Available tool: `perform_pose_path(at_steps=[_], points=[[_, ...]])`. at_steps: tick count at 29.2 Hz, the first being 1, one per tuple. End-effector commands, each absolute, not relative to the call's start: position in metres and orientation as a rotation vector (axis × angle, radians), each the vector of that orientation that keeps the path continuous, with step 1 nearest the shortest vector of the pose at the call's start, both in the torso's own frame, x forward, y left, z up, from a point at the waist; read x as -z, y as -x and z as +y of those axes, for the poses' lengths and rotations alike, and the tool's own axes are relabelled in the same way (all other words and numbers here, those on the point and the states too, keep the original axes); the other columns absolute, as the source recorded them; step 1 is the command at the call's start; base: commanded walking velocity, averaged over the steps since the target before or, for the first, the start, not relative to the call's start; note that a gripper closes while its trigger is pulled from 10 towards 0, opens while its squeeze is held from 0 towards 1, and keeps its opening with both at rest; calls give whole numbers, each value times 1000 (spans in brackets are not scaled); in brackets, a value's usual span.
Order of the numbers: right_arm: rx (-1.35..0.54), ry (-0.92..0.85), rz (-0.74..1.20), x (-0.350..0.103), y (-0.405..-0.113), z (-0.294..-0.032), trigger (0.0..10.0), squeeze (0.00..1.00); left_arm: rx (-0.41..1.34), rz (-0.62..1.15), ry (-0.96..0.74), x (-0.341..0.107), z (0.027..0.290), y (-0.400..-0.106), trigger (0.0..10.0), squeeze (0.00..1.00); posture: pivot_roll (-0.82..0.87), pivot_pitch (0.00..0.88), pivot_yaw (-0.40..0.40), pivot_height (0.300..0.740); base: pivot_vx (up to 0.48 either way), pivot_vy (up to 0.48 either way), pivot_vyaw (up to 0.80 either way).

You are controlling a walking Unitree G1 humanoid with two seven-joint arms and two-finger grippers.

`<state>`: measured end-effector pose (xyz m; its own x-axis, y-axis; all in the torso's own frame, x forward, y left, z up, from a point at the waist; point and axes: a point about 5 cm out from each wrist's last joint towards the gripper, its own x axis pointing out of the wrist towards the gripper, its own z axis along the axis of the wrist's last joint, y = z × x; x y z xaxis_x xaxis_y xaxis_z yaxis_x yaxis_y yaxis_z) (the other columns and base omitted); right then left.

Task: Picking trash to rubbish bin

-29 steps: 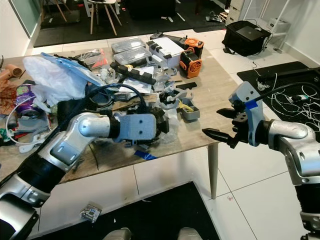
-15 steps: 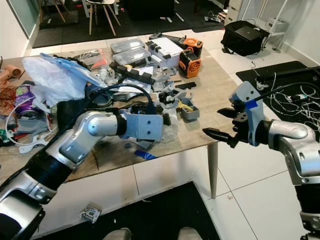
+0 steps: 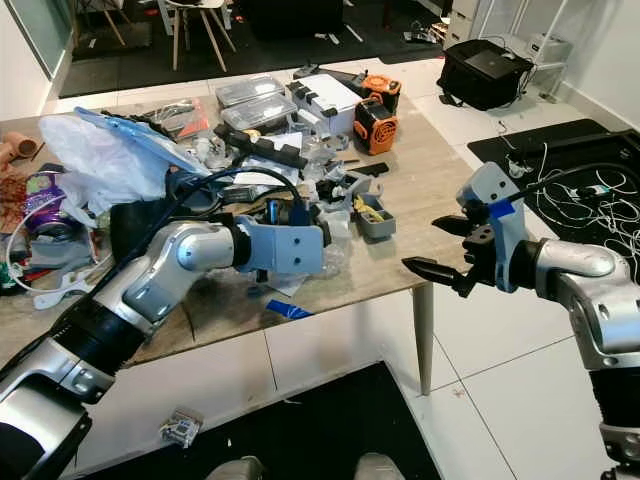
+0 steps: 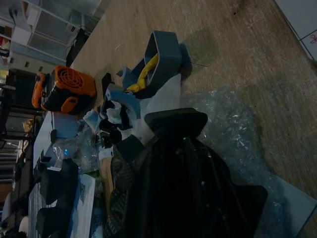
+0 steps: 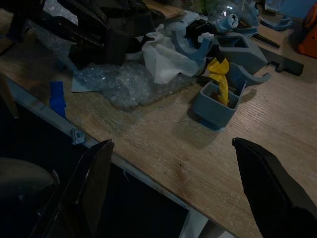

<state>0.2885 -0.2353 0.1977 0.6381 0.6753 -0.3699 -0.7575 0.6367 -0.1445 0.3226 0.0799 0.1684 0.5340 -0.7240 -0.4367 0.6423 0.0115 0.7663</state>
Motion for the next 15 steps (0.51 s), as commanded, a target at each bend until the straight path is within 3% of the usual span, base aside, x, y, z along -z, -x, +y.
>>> perform_pose_path(at_steps=[1,15], points=[[-855,303,305,-196,-287,-230,10000,0,1068,-73,-1167,-165,80,-325,0,0,-87,0,2,740,0,0,0],[-853,305,298,-196,-287,-230,10000,0,1067,-141,-977,-182,92,-325,0,4,-88,0,2,740,0,0,0]])
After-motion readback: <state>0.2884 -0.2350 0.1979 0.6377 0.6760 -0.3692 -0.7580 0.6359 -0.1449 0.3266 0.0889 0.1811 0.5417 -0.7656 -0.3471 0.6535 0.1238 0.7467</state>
